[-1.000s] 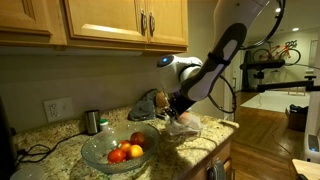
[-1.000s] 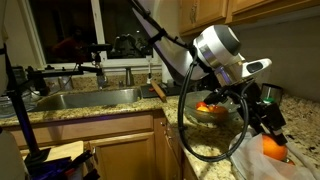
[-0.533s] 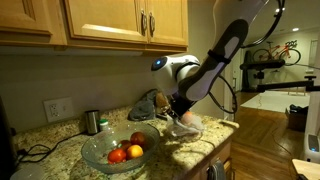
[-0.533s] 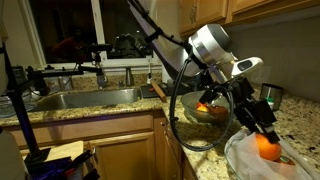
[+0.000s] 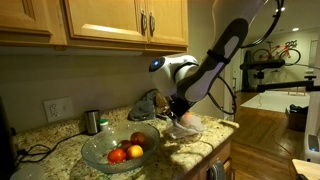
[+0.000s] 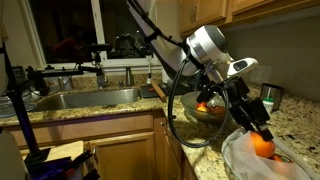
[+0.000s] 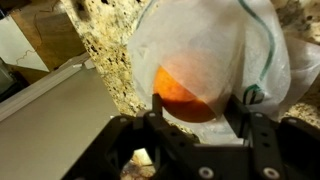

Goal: Take one peach from the plastic and put it in the glass bowl

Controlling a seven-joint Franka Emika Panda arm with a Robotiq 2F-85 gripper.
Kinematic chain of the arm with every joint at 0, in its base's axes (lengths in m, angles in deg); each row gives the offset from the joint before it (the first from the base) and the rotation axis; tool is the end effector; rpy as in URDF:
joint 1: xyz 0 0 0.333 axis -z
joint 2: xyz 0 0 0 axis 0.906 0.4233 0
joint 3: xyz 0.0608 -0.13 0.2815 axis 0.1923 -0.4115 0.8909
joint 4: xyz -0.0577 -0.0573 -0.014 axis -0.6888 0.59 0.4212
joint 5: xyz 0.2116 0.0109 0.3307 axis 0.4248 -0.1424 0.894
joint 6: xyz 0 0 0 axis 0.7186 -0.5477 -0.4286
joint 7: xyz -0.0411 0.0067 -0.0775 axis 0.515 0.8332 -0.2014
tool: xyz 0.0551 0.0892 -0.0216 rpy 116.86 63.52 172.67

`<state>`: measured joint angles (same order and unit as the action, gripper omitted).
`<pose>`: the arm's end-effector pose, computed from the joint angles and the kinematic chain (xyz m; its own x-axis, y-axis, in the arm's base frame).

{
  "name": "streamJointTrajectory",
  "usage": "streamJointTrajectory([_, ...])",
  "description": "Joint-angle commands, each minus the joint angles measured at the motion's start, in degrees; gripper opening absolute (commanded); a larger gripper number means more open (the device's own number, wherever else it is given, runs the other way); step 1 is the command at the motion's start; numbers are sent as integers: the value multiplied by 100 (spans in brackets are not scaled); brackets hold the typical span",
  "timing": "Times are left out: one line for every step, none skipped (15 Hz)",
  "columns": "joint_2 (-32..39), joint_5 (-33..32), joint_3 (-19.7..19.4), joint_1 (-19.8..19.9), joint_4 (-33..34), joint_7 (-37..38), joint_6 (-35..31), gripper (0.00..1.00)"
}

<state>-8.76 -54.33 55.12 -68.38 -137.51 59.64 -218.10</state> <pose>0.5848 -0.1090 0.2922 0.8594 -0.3558 0.3673 -0.5080 -0.6759 0.5339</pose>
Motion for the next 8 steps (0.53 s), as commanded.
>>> streamJointTrajectory([-306,-159,144,187,-248,99,-231,38])
streamJointTrajectory([-298,-71,168,235,-251,0,-340,38])
streamJointTrajectory([-289,-29,180,269,-251,-43,-445,38])
streamJointTrajectory([-267,61,203,317,-247,-129,-543,38])
streamJointTrajectory([-262,91,205,339,-252,-152,-625,38])
streamJointTrajectory([-257,107,207,358,-263,-174,-710,38])
streamJointTrajectory([-255,105,203,371,-278,-178,-786,38])
streamJointTrajectory([-257,99,201,381,-289,-187,-838,38])
